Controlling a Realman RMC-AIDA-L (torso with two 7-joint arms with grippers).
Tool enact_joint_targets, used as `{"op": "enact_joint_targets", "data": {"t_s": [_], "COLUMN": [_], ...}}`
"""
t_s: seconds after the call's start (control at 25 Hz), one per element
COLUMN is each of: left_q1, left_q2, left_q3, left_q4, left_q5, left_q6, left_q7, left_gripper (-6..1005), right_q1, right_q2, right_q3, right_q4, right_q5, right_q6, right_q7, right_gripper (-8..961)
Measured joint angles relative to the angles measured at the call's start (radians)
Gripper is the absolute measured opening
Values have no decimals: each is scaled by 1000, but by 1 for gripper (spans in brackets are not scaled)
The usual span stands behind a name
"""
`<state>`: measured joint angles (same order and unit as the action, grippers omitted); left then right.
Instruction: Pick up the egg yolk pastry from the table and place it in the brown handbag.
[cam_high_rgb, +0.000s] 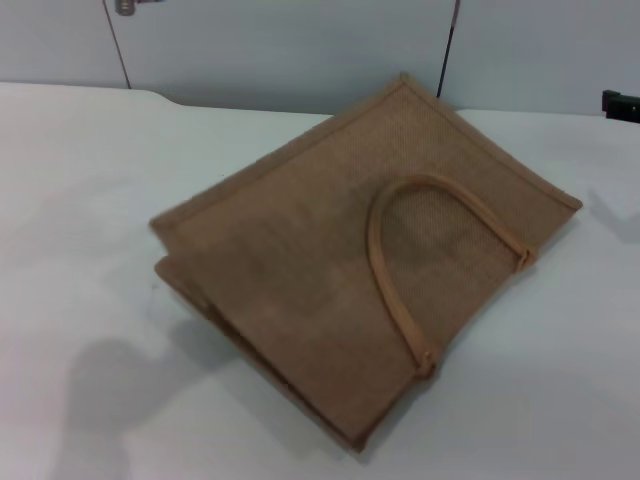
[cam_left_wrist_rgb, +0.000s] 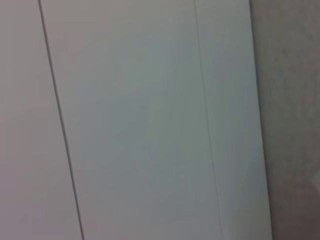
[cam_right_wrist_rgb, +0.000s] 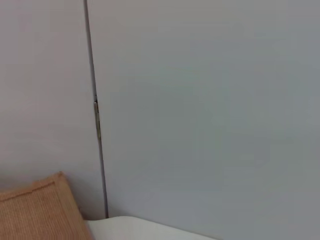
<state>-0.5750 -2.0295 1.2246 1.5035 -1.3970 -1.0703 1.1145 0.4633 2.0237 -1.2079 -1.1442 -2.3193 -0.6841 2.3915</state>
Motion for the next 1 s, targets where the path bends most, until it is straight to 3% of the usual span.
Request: {"op": "enact_joint_targets", "data": {"t_s": [0.32,0.52,0.68,0.8,1.0], "left_q1": [62,148,185,210,207], "left_q2": [-3,-8,-10,-10,-10], "left_q3": [-7,29,75,121,186], "left_q4": [-1,-37,-102,-139,-258], "left_q5": [-6,-79,-186,-288,-509], "left_q6": [104,352,521,627,723], "left_q7": [54,153,275,408,666], "left_gripper": [891,891,891,891,891], "right_q1": [-32,-102,-164,-207,-188], "right_q2": [7,6,7,7,3], "right_q3": [-11,-120,-294,-466,-658], "right_q4": [-10,-48,-82,-69,101], "right_q5": [45,146,163,163,164], "right_q6": [93,276,503,767,1113], "right_q7": [0,-10,-15,-9,57], "right_gripper": [879,879,879,880,879]}}
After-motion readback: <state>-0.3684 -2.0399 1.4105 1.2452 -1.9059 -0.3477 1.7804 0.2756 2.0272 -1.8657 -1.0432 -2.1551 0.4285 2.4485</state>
